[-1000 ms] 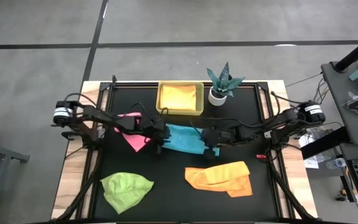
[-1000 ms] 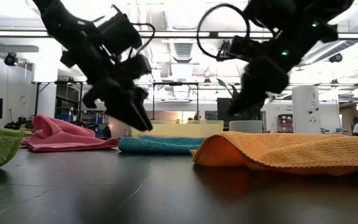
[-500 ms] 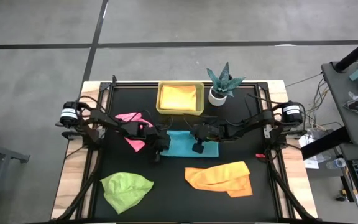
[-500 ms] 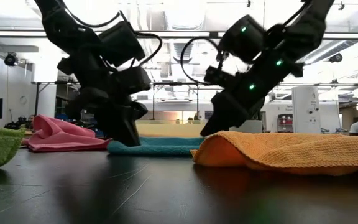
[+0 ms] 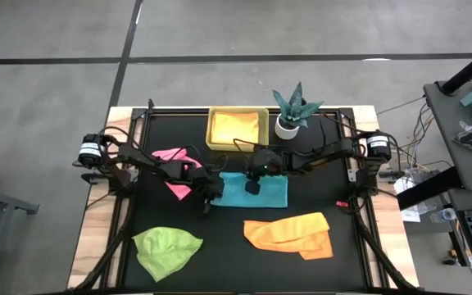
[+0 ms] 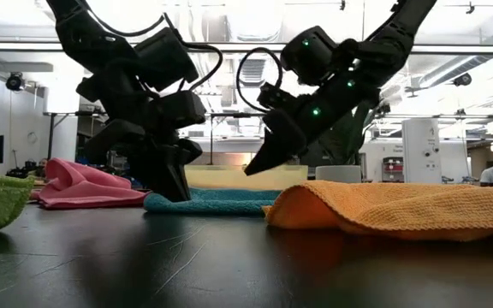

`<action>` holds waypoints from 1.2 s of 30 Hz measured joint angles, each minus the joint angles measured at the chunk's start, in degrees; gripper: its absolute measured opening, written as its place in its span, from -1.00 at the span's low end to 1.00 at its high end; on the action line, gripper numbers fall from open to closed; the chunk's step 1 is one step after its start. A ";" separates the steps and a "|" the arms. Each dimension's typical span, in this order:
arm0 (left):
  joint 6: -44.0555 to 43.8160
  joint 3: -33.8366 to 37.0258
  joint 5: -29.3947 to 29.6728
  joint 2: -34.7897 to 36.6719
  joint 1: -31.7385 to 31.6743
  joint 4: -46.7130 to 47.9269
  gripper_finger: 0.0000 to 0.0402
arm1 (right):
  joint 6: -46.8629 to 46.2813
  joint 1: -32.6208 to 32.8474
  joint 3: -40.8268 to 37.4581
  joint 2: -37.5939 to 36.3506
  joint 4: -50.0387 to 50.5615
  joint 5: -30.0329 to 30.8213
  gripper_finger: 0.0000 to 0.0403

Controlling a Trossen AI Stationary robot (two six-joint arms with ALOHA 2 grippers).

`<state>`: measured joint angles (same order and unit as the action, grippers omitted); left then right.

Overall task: Fold microfiber towels
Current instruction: Fold the blue microfiber cloth

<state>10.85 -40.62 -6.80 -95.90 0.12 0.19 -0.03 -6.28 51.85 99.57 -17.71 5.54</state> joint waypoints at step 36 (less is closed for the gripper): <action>0.37 0.13 1.24 0.48 -0.03 -1.73 -0.96 | 2.41 7.42 0.29 4.37 -1.06 -14.61 -0.80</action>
<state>11.22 -40.49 -5.56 -95.42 0.09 -1.54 2.38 1.15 52.14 103.94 -18.76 -9.07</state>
